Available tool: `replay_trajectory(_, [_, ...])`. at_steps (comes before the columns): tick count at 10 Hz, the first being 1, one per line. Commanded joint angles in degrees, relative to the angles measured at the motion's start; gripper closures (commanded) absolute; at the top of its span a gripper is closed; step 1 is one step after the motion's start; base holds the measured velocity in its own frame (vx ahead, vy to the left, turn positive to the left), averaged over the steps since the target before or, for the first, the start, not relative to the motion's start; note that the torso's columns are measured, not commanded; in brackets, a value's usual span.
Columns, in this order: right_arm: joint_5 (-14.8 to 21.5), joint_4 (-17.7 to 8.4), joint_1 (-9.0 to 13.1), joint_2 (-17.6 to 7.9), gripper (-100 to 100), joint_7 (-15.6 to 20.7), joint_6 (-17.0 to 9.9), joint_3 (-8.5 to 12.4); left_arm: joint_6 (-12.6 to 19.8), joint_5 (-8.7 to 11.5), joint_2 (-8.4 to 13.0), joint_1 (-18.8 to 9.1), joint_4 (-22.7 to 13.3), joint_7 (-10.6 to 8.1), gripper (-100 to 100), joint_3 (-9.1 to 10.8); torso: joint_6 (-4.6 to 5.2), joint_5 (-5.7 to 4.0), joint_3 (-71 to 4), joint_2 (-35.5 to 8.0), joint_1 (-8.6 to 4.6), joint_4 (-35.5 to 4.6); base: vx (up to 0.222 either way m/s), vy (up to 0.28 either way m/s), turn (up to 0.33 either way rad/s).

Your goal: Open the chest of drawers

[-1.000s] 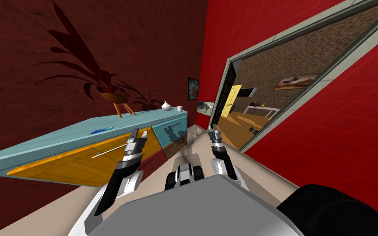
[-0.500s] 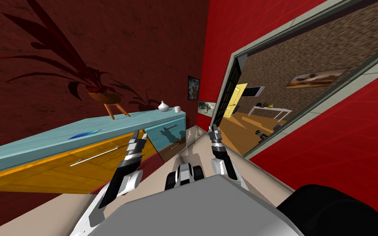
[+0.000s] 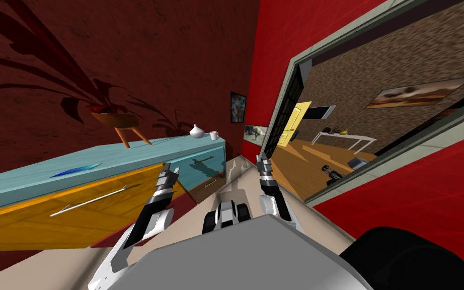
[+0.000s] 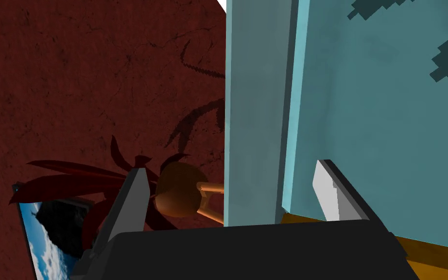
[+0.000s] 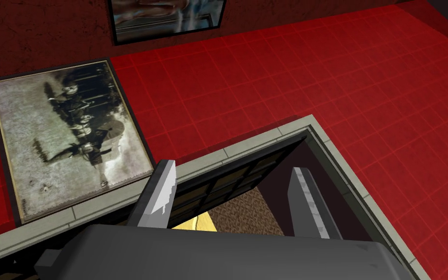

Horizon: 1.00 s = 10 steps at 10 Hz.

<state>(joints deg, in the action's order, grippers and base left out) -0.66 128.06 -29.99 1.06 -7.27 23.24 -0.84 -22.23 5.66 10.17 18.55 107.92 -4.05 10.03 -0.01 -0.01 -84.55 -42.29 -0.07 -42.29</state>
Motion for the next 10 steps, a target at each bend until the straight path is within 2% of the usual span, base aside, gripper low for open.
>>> replay_trajectory(1, [0.0, 0.0, 0.0, 0.0, 0, 0.0, 0.0, 0.0, 1.58, 1.26, -0.6, -0.73, -2.85, -0.14, -100, 1.01, 0.02, -0.01, -0.05, 0.07, 0.0, 0.02, 0.118, -0.166, 0.069])
replay_trajectory(3, [0.0, 0.0, 0.0, -0.01, 0, 0.0, 0.0, 0.01, 3.17, 2.62, -1.7, -1.64, -5.72, -0.41, -100, 2.22, 0.0, 0.08, 0.01, -0.03, 0.3, 0.0, 0.116, -0.153, 0.081])
replay_trajectory(4, [0.0, 0.0, 0.0, 0.0, 0, 0.0, 0.0, 0.0, 3.66, 3.04, -2.35, -1.92, -6.62, -0.49, -100, 2.6, 0.0, 0.02, -0.02, 0.04, 0.01, 0.01, 0.139, -0.181, 0.099])
replay_trajectory(6, [0.0, 0.0, 0.01, -0.01, 0, 0.0, 0.0, 0.01, 4.54, 3.79, -4.33, -2.42, -8.21, -0.64, -100, 3.26, 0.01, 0.03, 0.02, -0.07, 0.15, -0.01, 0.075, -0.128, 0.061])
replay_trajectory(10, [0.0, 0.0, 0.01, -0.02, 0, 0.0, 0.0, 0.01, 5.57, 4.69, -11.05, -3.01, -10.05, -0.82, -100, 4.06, 0.01, 0.04, 0.01, -0.04, 0.15, 0.0, 0.051, -0.079, 0.034])
